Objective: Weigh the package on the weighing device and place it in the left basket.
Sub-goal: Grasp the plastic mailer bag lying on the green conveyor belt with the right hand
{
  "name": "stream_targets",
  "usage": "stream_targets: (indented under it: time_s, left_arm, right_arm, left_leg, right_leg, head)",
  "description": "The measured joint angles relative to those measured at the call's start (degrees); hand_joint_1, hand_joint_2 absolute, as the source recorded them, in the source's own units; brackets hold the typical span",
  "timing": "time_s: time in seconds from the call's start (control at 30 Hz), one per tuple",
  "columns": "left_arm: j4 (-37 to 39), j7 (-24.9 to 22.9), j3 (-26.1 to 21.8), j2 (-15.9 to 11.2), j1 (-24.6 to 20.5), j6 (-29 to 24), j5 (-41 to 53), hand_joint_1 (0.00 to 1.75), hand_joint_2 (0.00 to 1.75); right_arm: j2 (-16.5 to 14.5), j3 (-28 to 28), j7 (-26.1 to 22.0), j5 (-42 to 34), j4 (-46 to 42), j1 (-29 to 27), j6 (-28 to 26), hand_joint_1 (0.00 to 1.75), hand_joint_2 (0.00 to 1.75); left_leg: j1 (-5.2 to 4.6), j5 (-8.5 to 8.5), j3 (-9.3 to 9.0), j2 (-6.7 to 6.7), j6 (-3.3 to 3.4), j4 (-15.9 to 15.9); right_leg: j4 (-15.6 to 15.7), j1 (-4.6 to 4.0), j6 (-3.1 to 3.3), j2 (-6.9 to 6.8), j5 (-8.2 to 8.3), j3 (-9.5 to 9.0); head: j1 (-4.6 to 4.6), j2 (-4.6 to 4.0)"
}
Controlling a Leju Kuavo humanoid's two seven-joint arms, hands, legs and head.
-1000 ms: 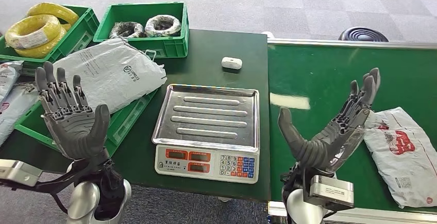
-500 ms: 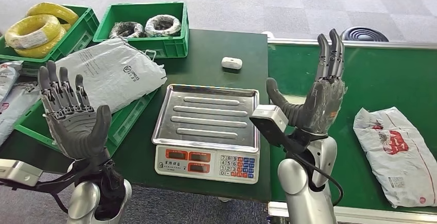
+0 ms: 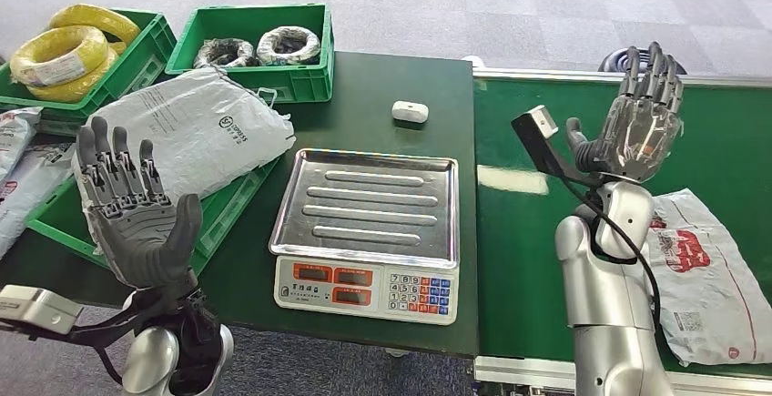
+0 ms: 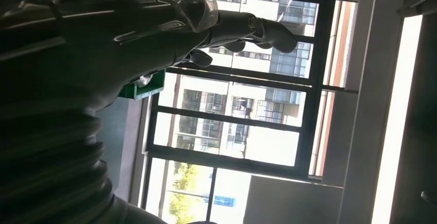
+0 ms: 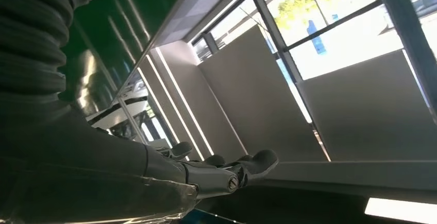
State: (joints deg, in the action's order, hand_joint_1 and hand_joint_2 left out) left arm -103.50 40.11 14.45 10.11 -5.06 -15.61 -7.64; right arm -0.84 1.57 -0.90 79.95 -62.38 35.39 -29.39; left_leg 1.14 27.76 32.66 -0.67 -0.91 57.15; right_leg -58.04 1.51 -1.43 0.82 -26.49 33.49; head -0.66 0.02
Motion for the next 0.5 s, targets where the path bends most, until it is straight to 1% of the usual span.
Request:
stream_targets:
  time_s: [0.07,0.13,0.23,0.37,0.5]
  left_arm:
    - [-0.3,0.0,-0.2,0.0,0.8,0.0,0.0,0.00,1.75]
    - [-0.7,0.0,-0.3,0.0,1.5,0.1,0.0,0.00,1.75]
    - [-1.2,0.0,-0.4,0.0,2.3,0.4,0.0,0.00,1.75]
    - [-1.6,0.0,-0.9,0.0,2.9,0.6,0.0,0.00,1.75]
    - [-1.9,0.0,-1.2,0.0,3.2,0.9,-0.1,0.00,1.75]
  right_arm:
    - [2.0,2.7,0.3,-0.5,7.0,3.0,-1.1,0.00,1.75]
    - [3.8,5.0,1.3,-0.9,13.8,5.7,-0.8,0.00,1.75]
    - [6.2,7.9,3.0,-1.6,22.7,8.6,3.0,0.00,1.75]
    - [8.4,10.3,4.4,-1.6,31.2,10.5,6.8,0.00,1.75]
    - [9.4,11.3,5.2,-1.0,36.1,11.1,7.8,0.00,1.75]
  left_leg:
    - [0.00,0.00,0.00,0.00,0.00,0.0]
    - [0.00,0.01,0.01,0.00,0.00,0.0]
    - [0.01,0.01,0.03,-0.03,0.00,0.0]
    - [0.00,0.01,0.05,0.00,0.00,0.0]
    - [0.00,0.01,0.06,-0.01,0.00,0.0]
  right_leg:
    - [0.0,0.00,0.00,0.00,0.00,0.02]
    - [0.0,0.00,0.00,0.00,0.00,0.04]
    - [0.0,-0.01,-0.01,-0.04,-0.01,0.04]
    - [0.0,-0.01,0.00,-0.07,-0.01,0.05]
    - [0.0,-0.01,0.00,-0.07,-0.01,0.06]
  head:
    - [-0.01,0.00]
    - [-0.01,0.00]
    - [-0.01,0.00]
    - [-0.01,0.00]
    - [-0.02,0.00]
